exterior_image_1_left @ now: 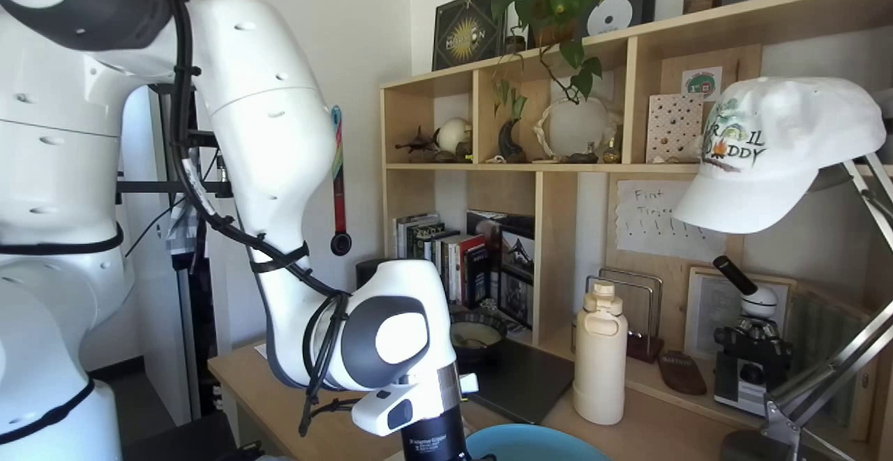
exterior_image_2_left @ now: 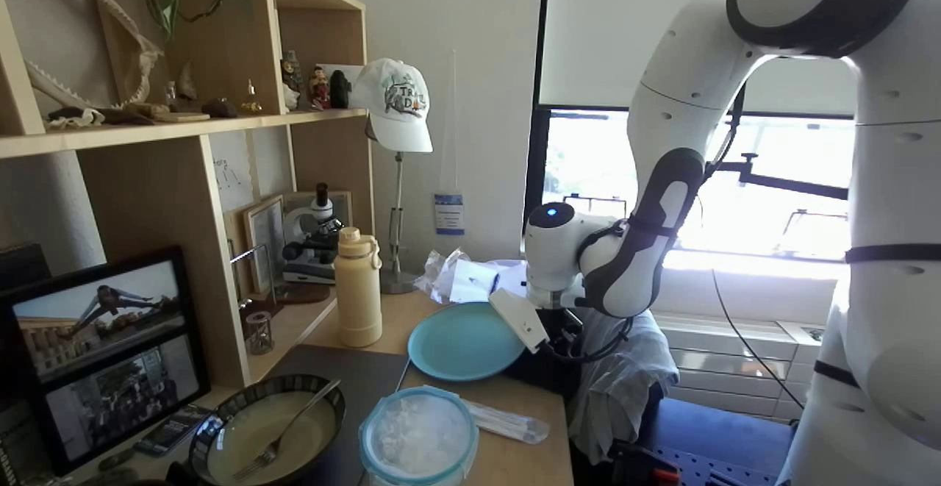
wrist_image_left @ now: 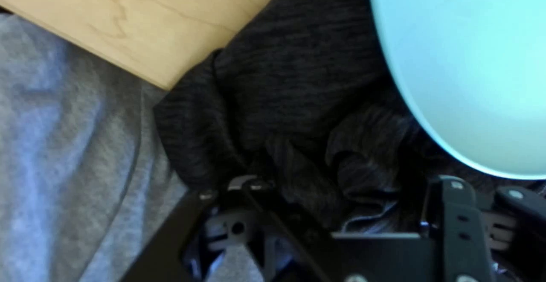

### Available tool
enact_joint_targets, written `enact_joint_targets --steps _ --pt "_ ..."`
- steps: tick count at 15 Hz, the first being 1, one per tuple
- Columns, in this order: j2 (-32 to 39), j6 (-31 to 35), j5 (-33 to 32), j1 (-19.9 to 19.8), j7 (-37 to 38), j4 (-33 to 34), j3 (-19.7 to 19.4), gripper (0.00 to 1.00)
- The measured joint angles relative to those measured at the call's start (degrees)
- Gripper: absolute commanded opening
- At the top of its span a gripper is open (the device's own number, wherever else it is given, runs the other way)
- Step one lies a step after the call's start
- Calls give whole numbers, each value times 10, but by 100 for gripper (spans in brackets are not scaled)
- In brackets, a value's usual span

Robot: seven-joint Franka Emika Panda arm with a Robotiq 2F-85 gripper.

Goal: Move the blue plate to the right then put the brown bowl on the blue plate

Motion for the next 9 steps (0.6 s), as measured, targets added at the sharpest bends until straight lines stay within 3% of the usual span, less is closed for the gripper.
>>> enact_joint_targets --steps 5,7,9 --pt "2 0 -16 7 19 2 -20 6" --pt "0 -2 -15 8 19 -1 -26 2" --pt "-7 -20 -15 11 19 -6 -26 5"
